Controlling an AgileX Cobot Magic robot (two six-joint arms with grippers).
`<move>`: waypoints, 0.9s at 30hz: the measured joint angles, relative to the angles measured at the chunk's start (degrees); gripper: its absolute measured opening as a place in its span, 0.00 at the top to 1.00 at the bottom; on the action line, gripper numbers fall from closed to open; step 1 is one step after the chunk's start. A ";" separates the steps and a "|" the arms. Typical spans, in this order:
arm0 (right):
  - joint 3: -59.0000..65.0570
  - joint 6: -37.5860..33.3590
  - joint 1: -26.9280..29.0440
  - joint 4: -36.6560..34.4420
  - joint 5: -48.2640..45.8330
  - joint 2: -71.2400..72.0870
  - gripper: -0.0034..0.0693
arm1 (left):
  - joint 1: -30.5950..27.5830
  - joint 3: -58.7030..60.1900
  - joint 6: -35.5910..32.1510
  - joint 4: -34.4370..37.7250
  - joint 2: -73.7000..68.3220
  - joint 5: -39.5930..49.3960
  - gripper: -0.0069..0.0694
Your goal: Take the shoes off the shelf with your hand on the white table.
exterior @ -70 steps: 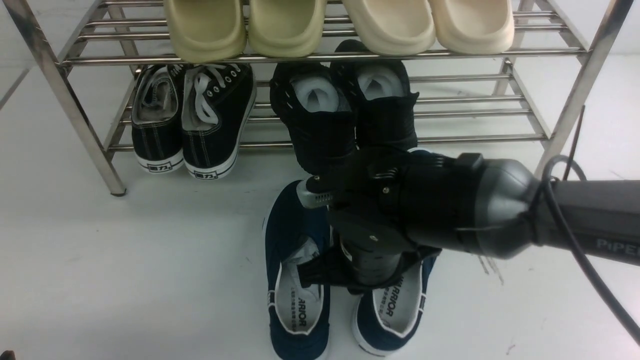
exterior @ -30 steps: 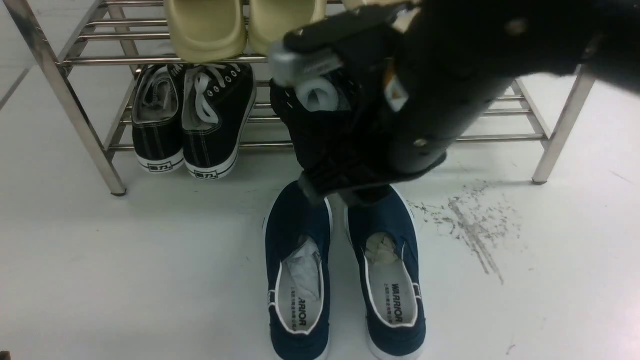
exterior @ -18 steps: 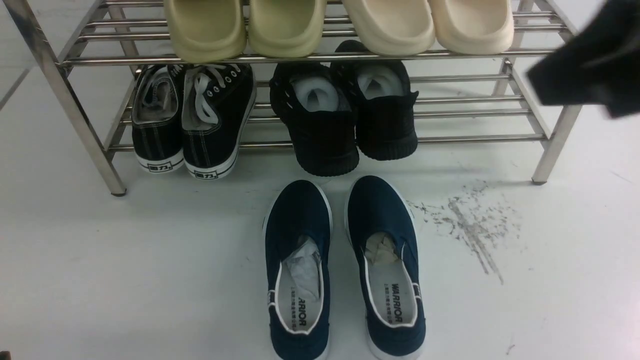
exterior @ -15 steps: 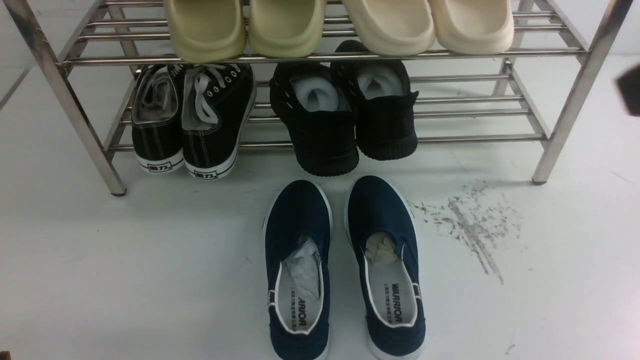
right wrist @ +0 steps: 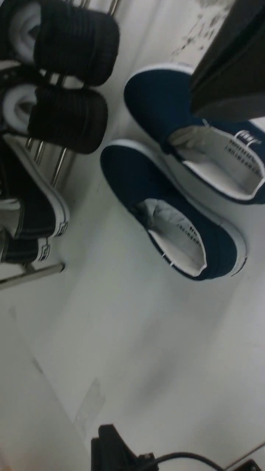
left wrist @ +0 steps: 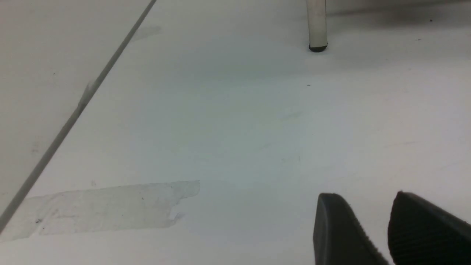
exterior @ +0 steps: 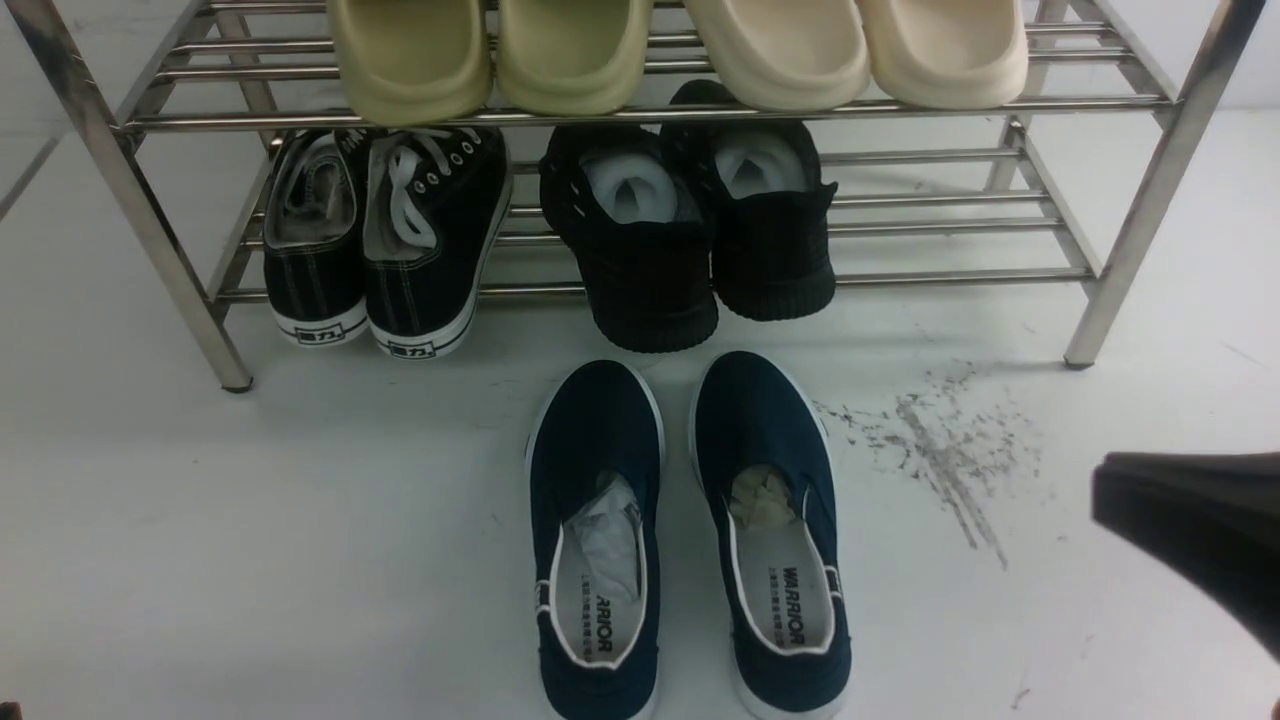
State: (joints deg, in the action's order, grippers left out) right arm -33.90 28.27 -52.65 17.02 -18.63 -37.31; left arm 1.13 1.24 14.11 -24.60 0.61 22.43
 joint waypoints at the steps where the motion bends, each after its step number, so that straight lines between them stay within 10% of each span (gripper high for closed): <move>1: 0.95 0.00 0.00 0.49 2.60 0.00 0.97 | 0.00 0.00 0.00 0.00 0.00 0.00 0.59; 27: 2.20 0.00 0.00 18.12 10.28 0.11 0.95 | 0.00 0.00 0.00 0.00 0.00 0.00 0.59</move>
State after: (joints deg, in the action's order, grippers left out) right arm -31.71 28.27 -52.65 35.15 -8.36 -37.20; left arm 1.13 1.24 14.11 -24.60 0.61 22.43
